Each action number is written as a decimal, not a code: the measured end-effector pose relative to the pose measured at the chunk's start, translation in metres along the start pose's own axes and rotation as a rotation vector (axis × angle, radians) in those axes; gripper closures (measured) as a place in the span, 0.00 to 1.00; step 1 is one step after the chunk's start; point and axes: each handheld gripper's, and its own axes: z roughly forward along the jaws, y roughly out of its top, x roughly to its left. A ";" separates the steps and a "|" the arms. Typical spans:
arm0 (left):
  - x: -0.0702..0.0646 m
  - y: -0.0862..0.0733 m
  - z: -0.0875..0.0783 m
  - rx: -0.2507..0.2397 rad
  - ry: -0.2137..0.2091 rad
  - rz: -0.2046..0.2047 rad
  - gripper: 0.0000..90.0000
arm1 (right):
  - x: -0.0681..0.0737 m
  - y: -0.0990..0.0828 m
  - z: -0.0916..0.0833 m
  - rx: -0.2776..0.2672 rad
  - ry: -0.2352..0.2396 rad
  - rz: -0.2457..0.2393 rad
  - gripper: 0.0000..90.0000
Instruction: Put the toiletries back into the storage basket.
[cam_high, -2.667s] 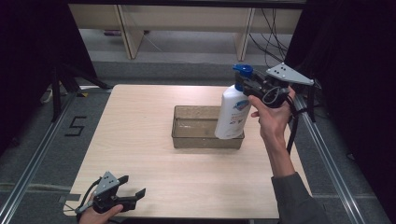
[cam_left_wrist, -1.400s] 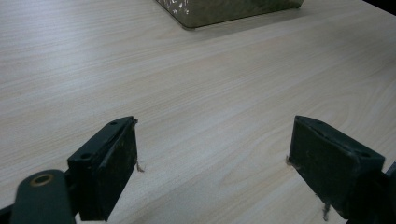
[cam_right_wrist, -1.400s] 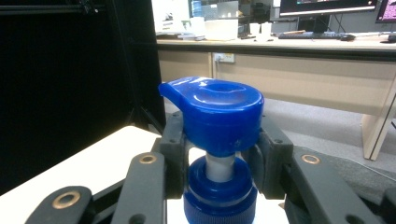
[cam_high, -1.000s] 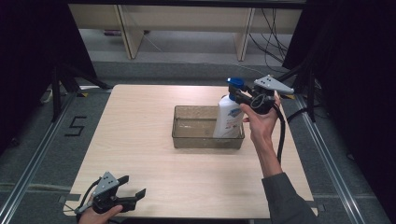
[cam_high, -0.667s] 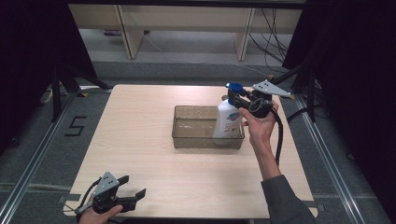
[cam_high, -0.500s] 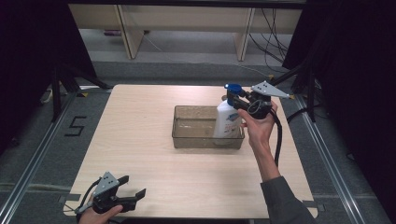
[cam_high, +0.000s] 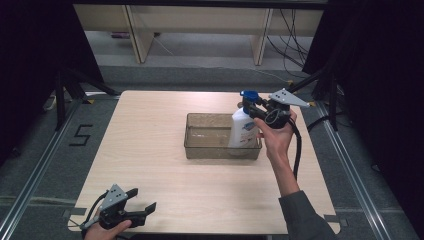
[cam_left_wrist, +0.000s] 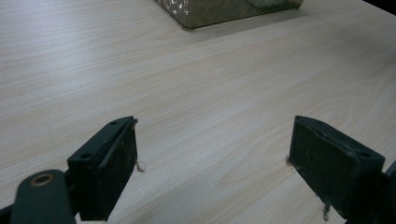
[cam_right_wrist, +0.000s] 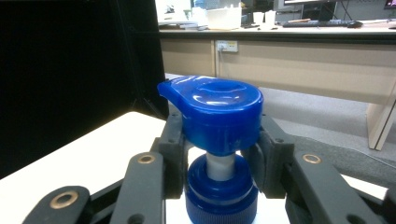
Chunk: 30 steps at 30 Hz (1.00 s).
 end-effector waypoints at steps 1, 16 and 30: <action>0.000 0.000 0.000 0.000 0.001 0.000 0.16 | 0.001 0.000 0.000 -0.002 0.001 0.009 0.68; 0.000 0.000 0.000 0.005 0.002 0.005 0.16 | -0.005 -0.013 -0.001 0.005 -0.016 0.095 0.47; 0.000 -0.001 0.001 0.001 0.001 -0.005 0.16 | -0.009 -0.018 -0.012 -0.024 0.011 0.125 0.40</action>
